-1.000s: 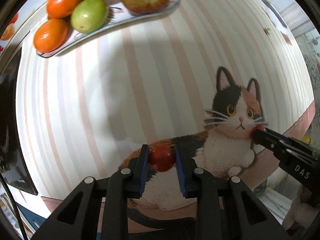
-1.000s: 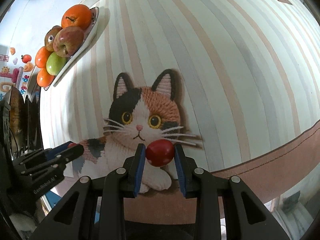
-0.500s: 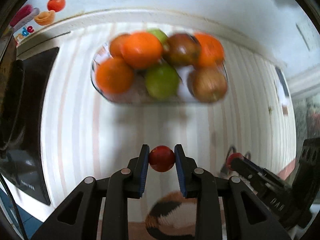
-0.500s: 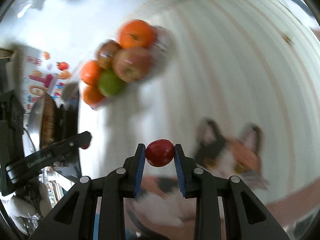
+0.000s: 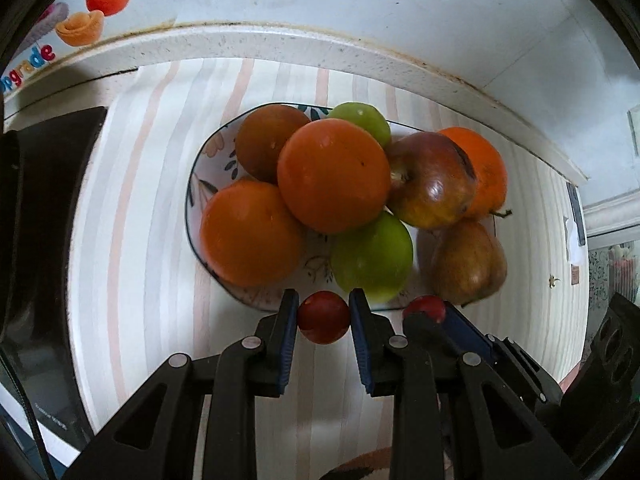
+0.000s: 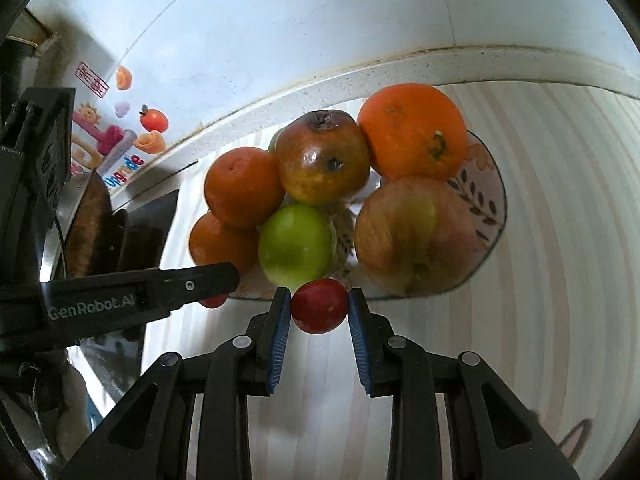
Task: Organize fruits
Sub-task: 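Carry both cherry tomatoes to the plate and drop them among the fruits, then open both tools and pull them back from the plate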
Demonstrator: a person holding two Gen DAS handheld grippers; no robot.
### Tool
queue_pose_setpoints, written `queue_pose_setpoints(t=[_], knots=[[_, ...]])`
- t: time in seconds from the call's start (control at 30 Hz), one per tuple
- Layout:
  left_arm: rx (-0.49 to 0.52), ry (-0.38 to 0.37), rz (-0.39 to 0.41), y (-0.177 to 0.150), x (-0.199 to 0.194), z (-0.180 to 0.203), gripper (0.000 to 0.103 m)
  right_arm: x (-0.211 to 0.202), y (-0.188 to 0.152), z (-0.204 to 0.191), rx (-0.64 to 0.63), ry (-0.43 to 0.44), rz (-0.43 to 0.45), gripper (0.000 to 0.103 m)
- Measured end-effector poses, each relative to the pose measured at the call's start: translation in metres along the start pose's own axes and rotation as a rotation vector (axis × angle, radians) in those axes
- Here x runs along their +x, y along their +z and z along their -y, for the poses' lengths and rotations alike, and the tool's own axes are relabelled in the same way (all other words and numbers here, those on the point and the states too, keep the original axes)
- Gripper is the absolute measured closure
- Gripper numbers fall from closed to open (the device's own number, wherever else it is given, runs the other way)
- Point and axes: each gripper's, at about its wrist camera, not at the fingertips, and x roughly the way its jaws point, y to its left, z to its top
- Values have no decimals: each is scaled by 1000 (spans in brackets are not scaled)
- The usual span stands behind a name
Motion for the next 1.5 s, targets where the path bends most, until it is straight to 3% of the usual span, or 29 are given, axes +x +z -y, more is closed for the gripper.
queue_pose_setpoints(t=[0.2,0.3,0.37,0.4,0.47,0.53,0.67,0.73,0.8,0.87,0.93,1.03,1.17,1.2,1.27,1.37,1.5], knots=[[18,-2,2,4,2,3,79,11,5,0,-10,-9,2,71],[-3,-3,-10,7,6,4,70,11,5,1,-3,7,-3,65],[-14,3,-14,7,4,4,64,5,5,-1,-1,24,8,51],[-17,-2,-8,7,0,4,59,1,4,-2,-4,28,20,46],[-24,-1,1,5,-7,4,43,-11,4,-5,-4,34,42,25],[-22,9,24,2,-18,4,26,-27,4,-6,0,30,69,21],[-4,78,78,-11,-40,4,20,-54,0,2,8,-4,56,14],[-11,132,100,-24,-48,2,20,-53,-9,7,3,18,-17,14],[-25,173,114,-45,-50,-1,20,-44,-29,12,-21,-12,-125,17],[-27,193,82,-66,-40,-4,20,-34,-55,13,-51,-19,-213,34],[-53,203,11,-91,-22,-12,20,-25,-76,18,-50,-33,-247,37],[-94,205,-76,-115,4,-22,20,-15,-82,28,-18,-59,-233,42],[-97,224,-89,-125,13,-22,20,-8,-71,34,-18,-95,-169,45],[-101,222,-90,-126,15,-22,20,-5,-68,33,-42,-109,-167,48],[-100,224,-87,-125,16,-20,20,-3,-68,30,-77,-103,-165,71],[-95,219,-69,-118,13,-14,20,-3,-72,22,-135,-119,-152,71],[-80,209,-26,-100,7,0,20,-22,-63,26,-76,-49,-112,71]])
